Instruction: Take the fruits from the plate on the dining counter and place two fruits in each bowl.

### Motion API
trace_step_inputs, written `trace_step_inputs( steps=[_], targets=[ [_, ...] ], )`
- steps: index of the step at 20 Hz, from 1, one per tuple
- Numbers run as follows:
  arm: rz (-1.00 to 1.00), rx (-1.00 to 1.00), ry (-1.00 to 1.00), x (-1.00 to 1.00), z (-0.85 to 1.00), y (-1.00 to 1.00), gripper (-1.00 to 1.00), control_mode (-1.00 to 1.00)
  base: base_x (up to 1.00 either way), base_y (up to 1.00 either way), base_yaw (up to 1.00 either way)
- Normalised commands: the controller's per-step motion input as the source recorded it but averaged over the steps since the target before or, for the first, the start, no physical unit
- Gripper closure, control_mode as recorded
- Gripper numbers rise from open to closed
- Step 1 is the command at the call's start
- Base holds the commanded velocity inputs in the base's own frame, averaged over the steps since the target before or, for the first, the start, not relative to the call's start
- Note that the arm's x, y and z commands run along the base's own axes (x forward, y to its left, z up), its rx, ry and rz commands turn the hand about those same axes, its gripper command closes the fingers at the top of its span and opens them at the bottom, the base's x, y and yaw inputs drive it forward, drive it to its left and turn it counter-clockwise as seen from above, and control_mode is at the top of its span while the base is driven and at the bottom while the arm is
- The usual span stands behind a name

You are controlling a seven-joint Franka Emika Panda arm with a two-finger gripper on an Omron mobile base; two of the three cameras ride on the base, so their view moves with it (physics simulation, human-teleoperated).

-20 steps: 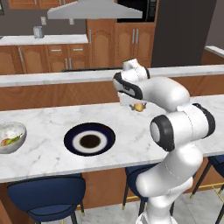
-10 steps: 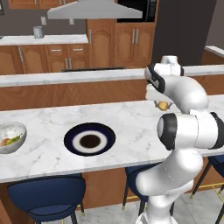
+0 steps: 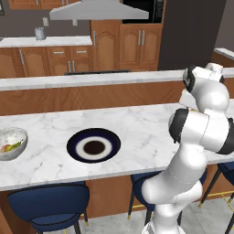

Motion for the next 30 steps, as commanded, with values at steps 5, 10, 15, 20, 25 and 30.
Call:
trace_step_inputs(
  steps=[5,10,15,20,25,30],
  targets=[
    [-0.05,-0.01,0.12,0.01,-0.45,-0.72,1.0,-1.0,0.0,0.0,0.0],
    [0.0,-0.08,0.15,0.12,-0.45,-0.05,1.0,-1.0,0.0,0.0,0.0],
    [0.0,-0.07,0.06,0.14,-0.32,-0.03,1.0,-1.0,0.0,0.0,0.0],
    [0.0,-0.03,0.09,0.08,-0.34,-0.1,1.0,-1.0,0.0,0.0,0.0],
    [0.0,-0.04,0.07,0.0,-0.43,0.0,1.0,-1.0,0.0,0.0,0.0],
    [0.01,-0.01,0.04,0.0,-0.23,0.0,1.0,-1.0,0.0,0.0,0.0]
  ],
)
